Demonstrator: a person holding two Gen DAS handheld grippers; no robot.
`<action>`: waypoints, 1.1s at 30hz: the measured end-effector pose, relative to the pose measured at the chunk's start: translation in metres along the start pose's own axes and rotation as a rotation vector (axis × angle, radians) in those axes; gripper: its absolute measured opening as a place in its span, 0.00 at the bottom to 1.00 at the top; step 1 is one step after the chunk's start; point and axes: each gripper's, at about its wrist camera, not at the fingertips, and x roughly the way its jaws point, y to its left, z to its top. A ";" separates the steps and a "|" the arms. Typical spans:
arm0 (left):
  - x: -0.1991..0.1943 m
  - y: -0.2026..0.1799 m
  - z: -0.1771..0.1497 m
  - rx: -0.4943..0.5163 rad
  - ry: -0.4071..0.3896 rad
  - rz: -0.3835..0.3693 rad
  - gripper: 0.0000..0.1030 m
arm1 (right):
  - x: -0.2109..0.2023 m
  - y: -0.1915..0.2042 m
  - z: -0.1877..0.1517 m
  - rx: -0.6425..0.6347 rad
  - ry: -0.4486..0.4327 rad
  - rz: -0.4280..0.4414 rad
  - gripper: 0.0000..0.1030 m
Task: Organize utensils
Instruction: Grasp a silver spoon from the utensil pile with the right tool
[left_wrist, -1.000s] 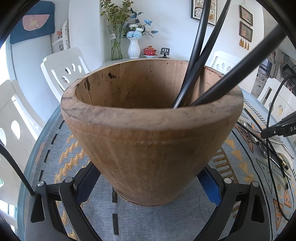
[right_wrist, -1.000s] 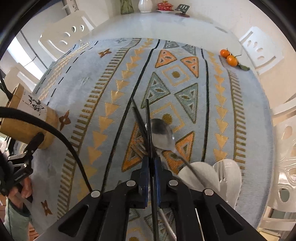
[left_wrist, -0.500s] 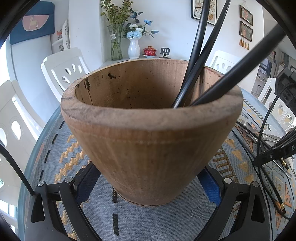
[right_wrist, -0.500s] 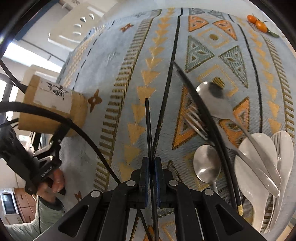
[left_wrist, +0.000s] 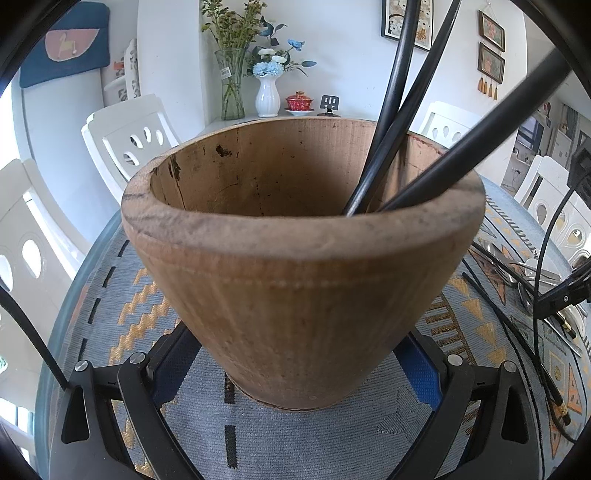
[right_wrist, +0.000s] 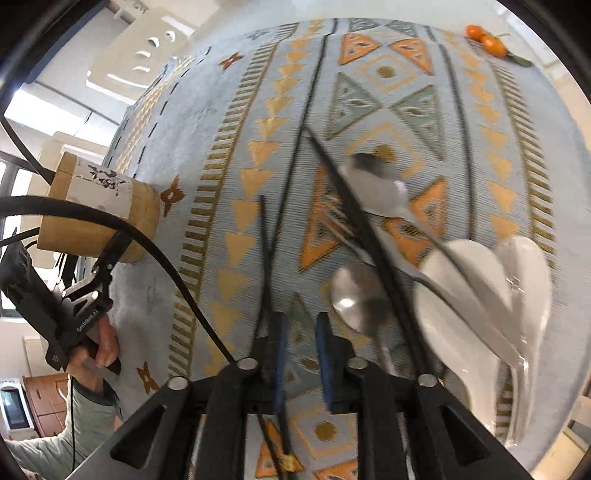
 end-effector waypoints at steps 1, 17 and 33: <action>0.000 0.000 0.000 0.000 0.000 0.000 0.96 | 0.000 -0.003 -0.001 0.002 0.001 -0.014 0.20; 0.000 0.000 0.000 -0.001 0.001 0.000 0.96 | 0.014 0.002 0.002 -0.088 -0.023 -0.205 0.44; 0.001 0.000 -0.001 0.003 0.000 0.006 0.97 | 0.026 0.040 0.004 -0.136 -0.108 -0.320 0.38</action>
